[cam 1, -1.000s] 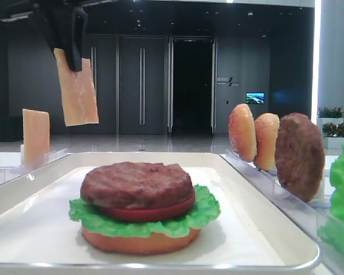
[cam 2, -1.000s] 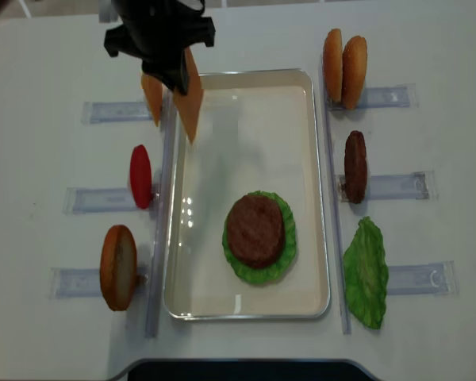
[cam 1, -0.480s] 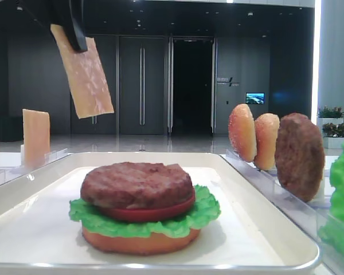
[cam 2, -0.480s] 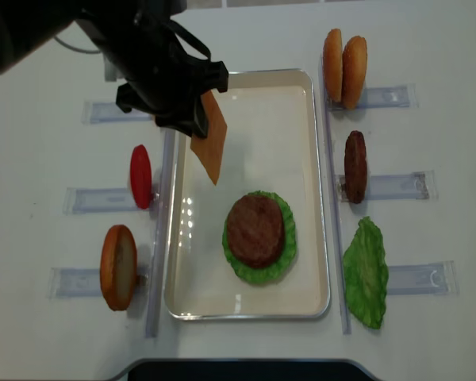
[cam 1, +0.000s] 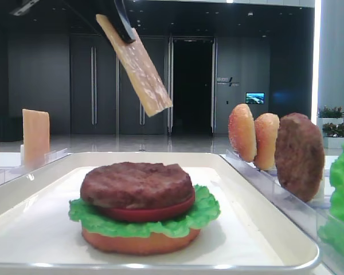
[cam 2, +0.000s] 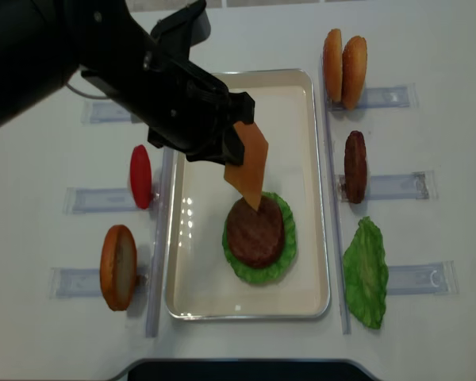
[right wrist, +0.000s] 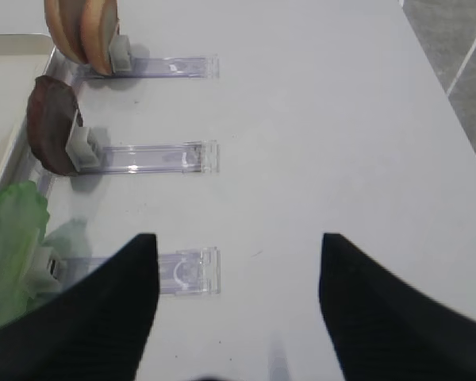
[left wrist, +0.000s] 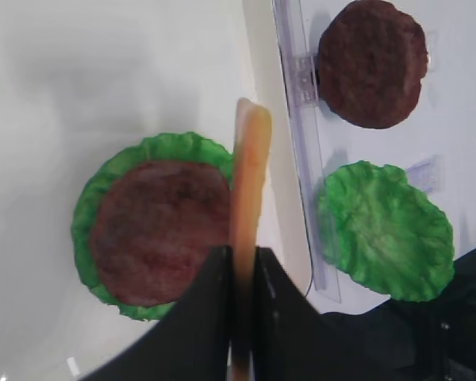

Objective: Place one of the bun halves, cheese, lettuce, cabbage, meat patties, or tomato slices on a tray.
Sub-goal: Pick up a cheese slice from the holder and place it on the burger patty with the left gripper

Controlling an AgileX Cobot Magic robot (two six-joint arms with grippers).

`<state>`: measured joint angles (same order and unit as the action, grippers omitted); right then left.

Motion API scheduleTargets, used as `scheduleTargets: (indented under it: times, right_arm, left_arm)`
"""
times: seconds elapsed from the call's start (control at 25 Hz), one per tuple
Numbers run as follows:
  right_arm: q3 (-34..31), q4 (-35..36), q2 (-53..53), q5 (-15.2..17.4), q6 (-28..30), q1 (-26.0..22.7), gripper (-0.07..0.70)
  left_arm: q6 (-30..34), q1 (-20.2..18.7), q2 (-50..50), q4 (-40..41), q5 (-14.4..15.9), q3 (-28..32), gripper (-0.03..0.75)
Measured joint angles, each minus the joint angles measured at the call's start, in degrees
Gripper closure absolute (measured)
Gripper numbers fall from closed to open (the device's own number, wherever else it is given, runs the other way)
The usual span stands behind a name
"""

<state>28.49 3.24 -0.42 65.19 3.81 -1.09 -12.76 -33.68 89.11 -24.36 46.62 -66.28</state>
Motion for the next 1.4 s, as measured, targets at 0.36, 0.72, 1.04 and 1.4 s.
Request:
scheduleTargets:
  times: [0.36, 0.72, 1.04, 1.4]
  right_arm:
    - [0.00, 0.00, 0.00, 0.00, 0.00, 0.00, 0.181]
    - [0.00, 0.00, 0.00, 0.00, 0.00, 0.00, 0.181]
    - [0.00, 0.00, 0.00, 0.00, 0.00, 0.00, 0.181]
    - [0.00, 0.00, 0.00, 0.00, 0.00, 0.00, 0.181]
  left_arm:
    - [7.00, 0.00, 0.00, -8.40, -2.94, 6.91, 0.685]
    - [13.72, 0.00, 0.29, -13.31, -6.75, 9.91, 0.685]
    - [17.16, -3.84, 2.59, -16.74, -6.89, 10.59, 0.685]
    - [17.47, -3.84, 3.51, -16.92, -7.52, 10.59, 0.685]
